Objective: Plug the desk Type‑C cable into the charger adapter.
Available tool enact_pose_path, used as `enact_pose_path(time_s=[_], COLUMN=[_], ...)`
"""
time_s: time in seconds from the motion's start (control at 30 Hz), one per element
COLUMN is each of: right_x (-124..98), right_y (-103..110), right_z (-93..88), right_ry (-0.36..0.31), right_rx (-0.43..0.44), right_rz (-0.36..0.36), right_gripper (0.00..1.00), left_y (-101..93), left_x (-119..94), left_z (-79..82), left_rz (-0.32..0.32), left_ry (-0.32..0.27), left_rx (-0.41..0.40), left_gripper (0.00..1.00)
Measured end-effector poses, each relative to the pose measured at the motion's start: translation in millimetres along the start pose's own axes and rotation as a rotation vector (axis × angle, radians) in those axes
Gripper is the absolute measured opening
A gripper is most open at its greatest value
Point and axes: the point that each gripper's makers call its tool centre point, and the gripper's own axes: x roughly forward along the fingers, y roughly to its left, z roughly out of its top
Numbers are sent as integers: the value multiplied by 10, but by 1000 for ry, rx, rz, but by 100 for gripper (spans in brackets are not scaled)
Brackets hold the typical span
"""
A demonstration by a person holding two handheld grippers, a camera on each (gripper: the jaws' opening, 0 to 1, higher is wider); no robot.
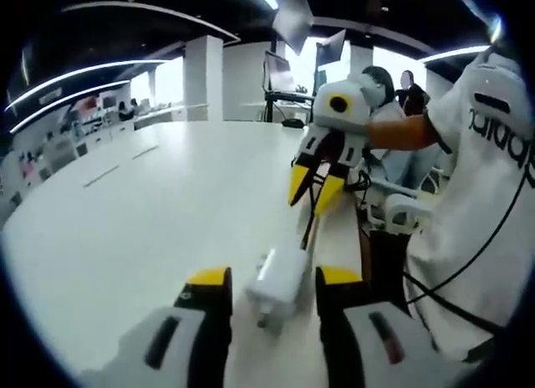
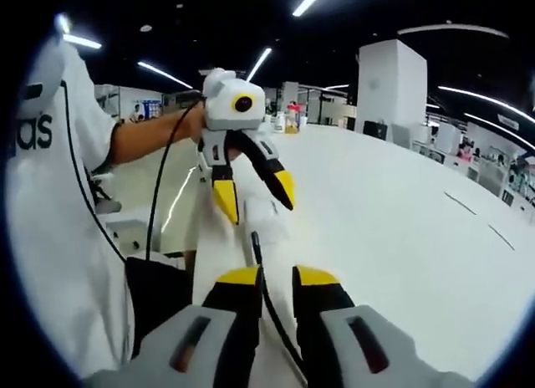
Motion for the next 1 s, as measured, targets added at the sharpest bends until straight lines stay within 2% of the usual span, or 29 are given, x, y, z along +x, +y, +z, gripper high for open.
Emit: enact_pose_path(time_s=[0.1,0.47,0.67,1.0], right_x=[-130,-857,-1195,-1486], right_y=[-55,-311,-361,-459], right_z=[-68,-437,-696,-927], right_ry=[12,61,118,161], right_rx=[4,52,76,112], right_rz=[-33,-172,-235,-302], right_gripper=[14,14,14,14], left_y=[-9,-104,-160,-70], left_x=[8,74,97,124], left_z=[0,-25,-23,-43], left_rz=[-1,-8,-15,-29], left_ry=[-10,-8,-9,-9], left_rx=[-1,0,4,4], left_gripper=[38,37,36,36])
